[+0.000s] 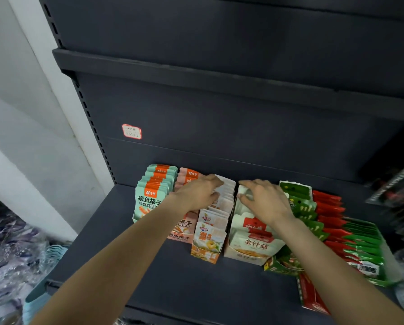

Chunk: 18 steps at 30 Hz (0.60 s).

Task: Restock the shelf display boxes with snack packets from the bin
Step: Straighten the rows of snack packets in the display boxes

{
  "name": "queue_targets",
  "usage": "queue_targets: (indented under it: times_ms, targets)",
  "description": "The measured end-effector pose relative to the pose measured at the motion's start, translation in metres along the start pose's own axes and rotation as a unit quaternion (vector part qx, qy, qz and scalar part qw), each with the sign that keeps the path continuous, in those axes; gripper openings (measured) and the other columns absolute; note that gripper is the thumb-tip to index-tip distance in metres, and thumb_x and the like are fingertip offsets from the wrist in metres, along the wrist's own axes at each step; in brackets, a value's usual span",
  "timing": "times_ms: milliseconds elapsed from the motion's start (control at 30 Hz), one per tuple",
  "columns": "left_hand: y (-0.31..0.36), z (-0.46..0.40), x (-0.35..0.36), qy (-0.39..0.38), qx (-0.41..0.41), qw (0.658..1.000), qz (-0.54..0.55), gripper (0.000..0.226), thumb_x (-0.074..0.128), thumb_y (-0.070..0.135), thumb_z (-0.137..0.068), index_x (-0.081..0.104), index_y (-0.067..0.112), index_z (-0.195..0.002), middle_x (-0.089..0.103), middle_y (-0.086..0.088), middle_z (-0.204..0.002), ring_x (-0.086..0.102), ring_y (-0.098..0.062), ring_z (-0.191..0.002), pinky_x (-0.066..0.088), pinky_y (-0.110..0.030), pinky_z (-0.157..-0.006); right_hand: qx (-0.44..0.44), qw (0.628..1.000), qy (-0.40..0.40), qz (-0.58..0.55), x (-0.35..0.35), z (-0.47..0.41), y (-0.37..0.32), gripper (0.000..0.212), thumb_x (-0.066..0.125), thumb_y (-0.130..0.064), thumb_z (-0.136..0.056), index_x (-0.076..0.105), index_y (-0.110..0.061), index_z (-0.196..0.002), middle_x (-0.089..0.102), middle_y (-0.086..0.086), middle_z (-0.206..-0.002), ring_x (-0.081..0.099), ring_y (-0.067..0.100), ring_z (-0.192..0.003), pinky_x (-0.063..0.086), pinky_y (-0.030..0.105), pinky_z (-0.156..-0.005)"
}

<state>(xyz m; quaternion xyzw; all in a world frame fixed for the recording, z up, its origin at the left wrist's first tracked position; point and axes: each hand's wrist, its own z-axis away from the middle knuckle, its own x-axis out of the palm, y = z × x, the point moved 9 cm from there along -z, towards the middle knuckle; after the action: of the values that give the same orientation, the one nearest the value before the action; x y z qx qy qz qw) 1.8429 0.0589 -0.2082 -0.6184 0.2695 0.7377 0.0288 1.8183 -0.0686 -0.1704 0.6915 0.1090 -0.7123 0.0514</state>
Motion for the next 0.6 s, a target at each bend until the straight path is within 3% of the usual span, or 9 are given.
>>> queue_targets:
  times_ms: [200, 600]
  targets:
    - [-0.003, -0.003, -0.002, 0.0, 0.031, 0.998, -0.046, 0.059, 0.054, 0.044, -0.09, 0.038, 0.02, -0.142, 0.039, 0.002, -0.139, 0.041, -0.018, -0.124, 0.034, -0.032, -0.104, -0.006, 1.0, -0.006, -0.001, 0.006, -0.01, 0.006, 0.043, 0.041, -0.044, -0.096, 0.04, -0.032, -0.137, 0.054, -0.003, -0.13, 0.047, 0.019, -0.12, 0.034, 0.035, -0.099]
    - [-0.012, -0.01, -0.001, 0.015, 0.023, 1.0, -0.013, 0.058, 0.068, 0.03, -0.083, 0.043, 0.022, -0.135, 0.042, 0.002, -0.133, 0.04, -0.016, -0.121, 0.038, -0.031, -0.103, -0.022, 1.0, -0.015, 0.0, 0.007, -0.008, 0.007, 0.049, 0.033, -0.049, -0.098, 0.028, -0.037, -0.145, 0.045, -0.005, -0.143, 0.043, 0.017, -0.127, 0.031, 0.035, -0.104]
